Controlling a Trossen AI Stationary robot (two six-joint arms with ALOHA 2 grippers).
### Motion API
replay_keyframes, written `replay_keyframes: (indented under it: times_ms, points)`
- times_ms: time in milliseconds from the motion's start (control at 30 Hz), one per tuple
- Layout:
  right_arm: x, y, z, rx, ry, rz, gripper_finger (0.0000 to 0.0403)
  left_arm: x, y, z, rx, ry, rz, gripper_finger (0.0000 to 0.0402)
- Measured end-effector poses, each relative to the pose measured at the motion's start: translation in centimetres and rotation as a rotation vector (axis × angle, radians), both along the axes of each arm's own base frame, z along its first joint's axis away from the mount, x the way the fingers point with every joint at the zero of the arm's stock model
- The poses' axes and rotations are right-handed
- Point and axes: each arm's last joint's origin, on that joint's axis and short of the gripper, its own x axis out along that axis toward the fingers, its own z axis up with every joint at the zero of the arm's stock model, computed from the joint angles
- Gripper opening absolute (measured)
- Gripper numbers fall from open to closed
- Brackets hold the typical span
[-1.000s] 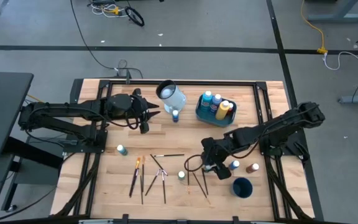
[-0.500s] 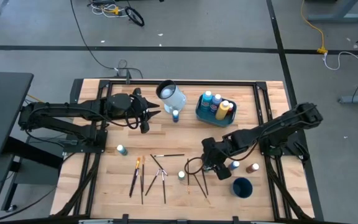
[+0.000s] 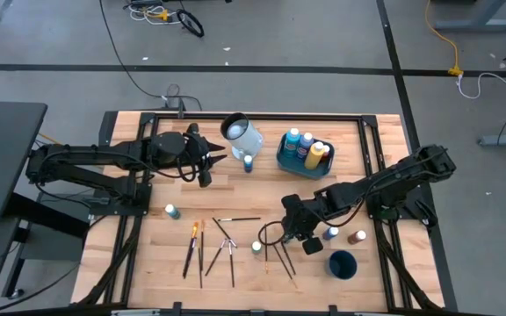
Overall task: Pick & Place Paint Supplies
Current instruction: Put the dark green paint bottle into the blue bin
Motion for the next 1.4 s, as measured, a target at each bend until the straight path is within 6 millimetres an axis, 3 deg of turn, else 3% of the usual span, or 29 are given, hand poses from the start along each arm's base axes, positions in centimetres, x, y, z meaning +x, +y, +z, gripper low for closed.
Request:
replay_keyframes:
  times_ms: [167, 367, 500, 733, 967, 1400]
  points:
    - [-1.0, -0.8, 2.5, -0.131, -0.045, -0.095, 0.0115, 0.0, 0.0, 0.0, 0.009, 0.004, -0.004, 0.0116]
    - [-4.4, -3.0, 6.2, -0.331, -0.095, -0.273, 0.0121, 0.0, 0.0, 0.0, 0.009, 0.004, -0.004, 0.0116]
    - [-6.8, -5.0, 7.7, -0.378, -0.073, -0.434, 0.0119, 0.0, 0.0, 0.0, 0.016, 0.007, -0.007, 0.0116]
    - [-9.3, -9.0, 5.3, -0.418, 0.057, -0.596, 0.0121, 0.0, 0.0, 0.0, 0.033, 0.012, -0.014, 0.0116]
    - [-10.4, -12.4, 3.2, -0.443, 0.11, -0.722, 0.0122, 0.0, 0.0, 0.0, 0.034, 0.013, -0.014, 0.0116]
    - [-11.8, -16.2, -1.2, -0.338, 0.131, -0.89, 0.0123, 0.0, 0.0, 0.0, 0.035, 0.013, -0.014, 0.0116]
